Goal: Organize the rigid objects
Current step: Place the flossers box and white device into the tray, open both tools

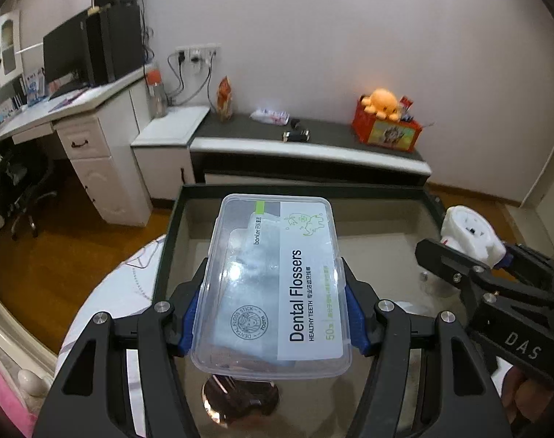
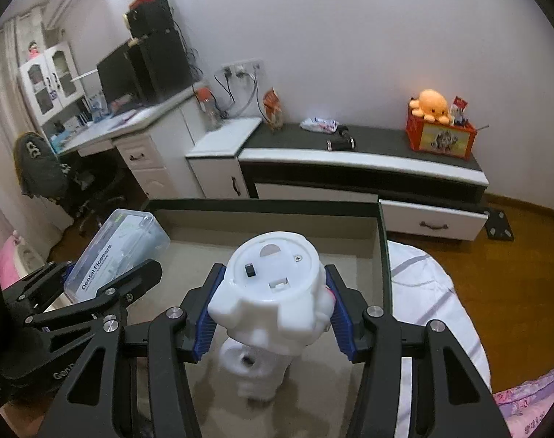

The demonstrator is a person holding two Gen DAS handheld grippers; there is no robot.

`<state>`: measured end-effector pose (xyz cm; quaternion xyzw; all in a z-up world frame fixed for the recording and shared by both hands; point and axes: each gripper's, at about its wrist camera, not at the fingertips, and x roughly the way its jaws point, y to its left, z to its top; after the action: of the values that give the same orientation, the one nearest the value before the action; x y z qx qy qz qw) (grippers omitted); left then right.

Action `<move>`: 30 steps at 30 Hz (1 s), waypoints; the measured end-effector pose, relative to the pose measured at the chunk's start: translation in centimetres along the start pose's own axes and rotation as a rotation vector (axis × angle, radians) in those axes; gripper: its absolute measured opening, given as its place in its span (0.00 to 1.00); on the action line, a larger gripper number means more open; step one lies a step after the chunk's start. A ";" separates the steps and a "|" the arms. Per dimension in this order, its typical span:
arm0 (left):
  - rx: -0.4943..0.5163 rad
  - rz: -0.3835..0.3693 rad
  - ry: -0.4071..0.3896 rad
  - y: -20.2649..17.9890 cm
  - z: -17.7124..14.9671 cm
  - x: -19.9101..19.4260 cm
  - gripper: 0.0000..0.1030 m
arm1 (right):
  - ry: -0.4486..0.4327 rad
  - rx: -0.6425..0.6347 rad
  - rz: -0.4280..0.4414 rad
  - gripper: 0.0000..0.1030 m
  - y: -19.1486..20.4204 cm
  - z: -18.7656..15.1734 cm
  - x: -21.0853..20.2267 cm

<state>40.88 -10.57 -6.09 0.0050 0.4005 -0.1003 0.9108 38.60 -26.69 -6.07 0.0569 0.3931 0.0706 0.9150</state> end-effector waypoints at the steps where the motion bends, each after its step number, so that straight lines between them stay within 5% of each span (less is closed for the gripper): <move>1: 0.003 0.003 0.015 -0.1 -0.2 0.6 0.62 | 0.019 -0.003 -0.006 0.53 -0.1 0.1 0.9; 8: 0.015 0.026 0.061 -0.3 -0.7 2.2 0.64 | 0.104 -0.011 -0.017 0.53 -0.2 -0.4 4.0; 11: 0.014 0.055 0.065 0.1 -0.8 2.1 0.75 | 0.123 -0.022 -0.029 0.55 -0.1 -0.7 4.1; 15: -0.004 0.069 0.069 0.8 -1.1 1.2 0.83 | 0.099 0.014 -0.048 0.82 -1.0 -1.1 3.0; 22: 0.018 0.074 -0.006 0.5 -2.1 -3.8 0.97 | 0.008 0.040 -0.040 0.83 -0.2 -1.8 -1.3; 30: 0.008 0.061 -0.127 -0.1 -5.0 -12.9 1.00 | -0.082 0.038 -0.081 0.83 2.7 -4.4 -8.1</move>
<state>28.72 -7.88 -0.12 0.0144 0.3411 -0.0741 0.9370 29.63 -25.25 -2.89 0.0610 0.3584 0.0235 0.9313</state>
